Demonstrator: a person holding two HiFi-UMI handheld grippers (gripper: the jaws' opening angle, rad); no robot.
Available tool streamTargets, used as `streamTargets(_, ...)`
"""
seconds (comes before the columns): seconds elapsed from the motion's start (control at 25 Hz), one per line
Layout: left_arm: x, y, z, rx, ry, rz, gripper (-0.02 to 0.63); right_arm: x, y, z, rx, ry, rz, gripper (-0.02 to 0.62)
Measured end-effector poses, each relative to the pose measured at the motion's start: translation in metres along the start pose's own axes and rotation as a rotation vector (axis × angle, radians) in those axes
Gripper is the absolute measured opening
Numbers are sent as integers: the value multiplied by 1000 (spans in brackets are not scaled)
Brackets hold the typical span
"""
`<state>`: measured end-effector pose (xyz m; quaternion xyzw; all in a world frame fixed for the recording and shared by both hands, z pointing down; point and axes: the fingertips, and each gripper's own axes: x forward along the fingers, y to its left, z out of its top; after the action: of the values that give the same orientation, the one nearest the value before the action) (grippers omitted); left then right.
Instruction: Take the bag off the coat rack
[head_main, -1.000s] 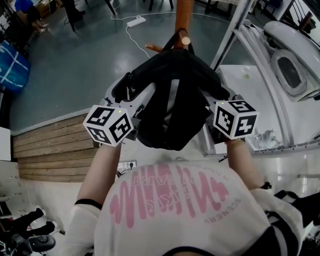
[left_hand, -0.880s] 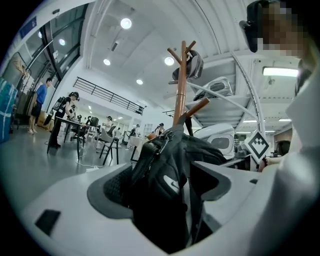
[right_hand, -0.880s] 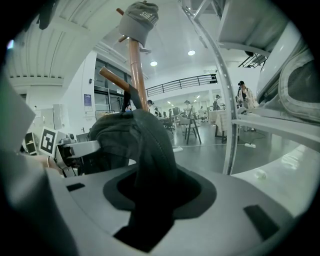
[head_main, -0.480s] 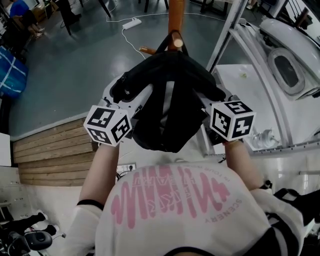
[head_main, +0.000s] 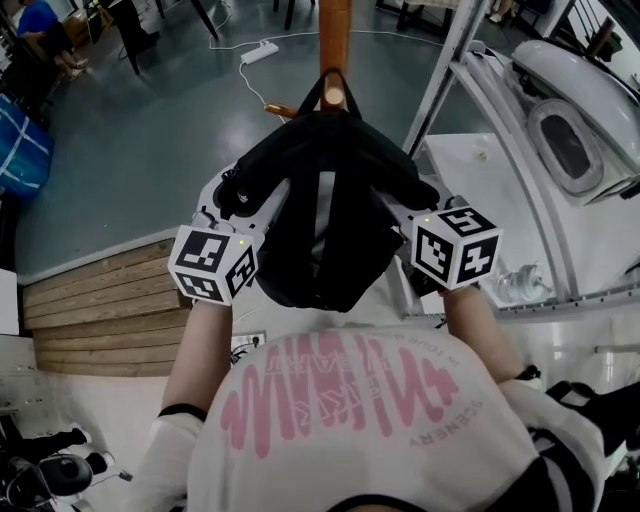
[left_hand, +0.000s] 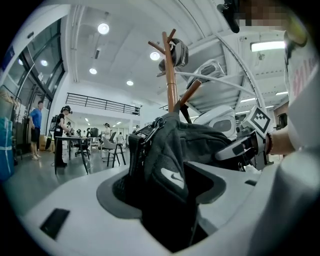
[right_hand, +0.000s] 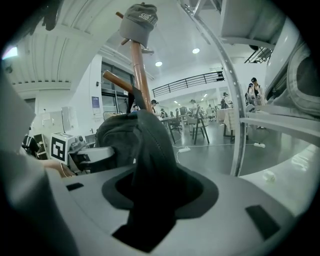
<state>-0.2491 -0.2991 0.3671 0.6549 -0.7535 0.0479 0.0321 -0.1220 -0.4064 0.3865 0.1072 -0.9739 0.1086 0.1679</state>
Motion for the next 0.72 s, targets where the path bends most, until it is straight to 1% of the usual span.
streamTargets(0.04,0,-2,-1,-3,3,-4,261,0,0,0,-6,2,2,183)
streamTargets(0.12,0,-6,-2,-34,12,-30,216,0,-1,0,-14,4,7,183)
streamTargets(0.24,-1,-12,-4,-70,25,-57,183,0,-3,0,-17,1,21,179)
streamTargets(0.32,-2,-14,-4,-89,28,-56,167,0,-5,1,-22,2,29,176)
streamTargets(0.44,-4,-17,-4,-103,27,-26,155,0,-7,2,-32,5,36,163)
streamTargets(0.72,-3,-18,-3,-93,27,73,147,4,-13,3,-71,24,66,126)
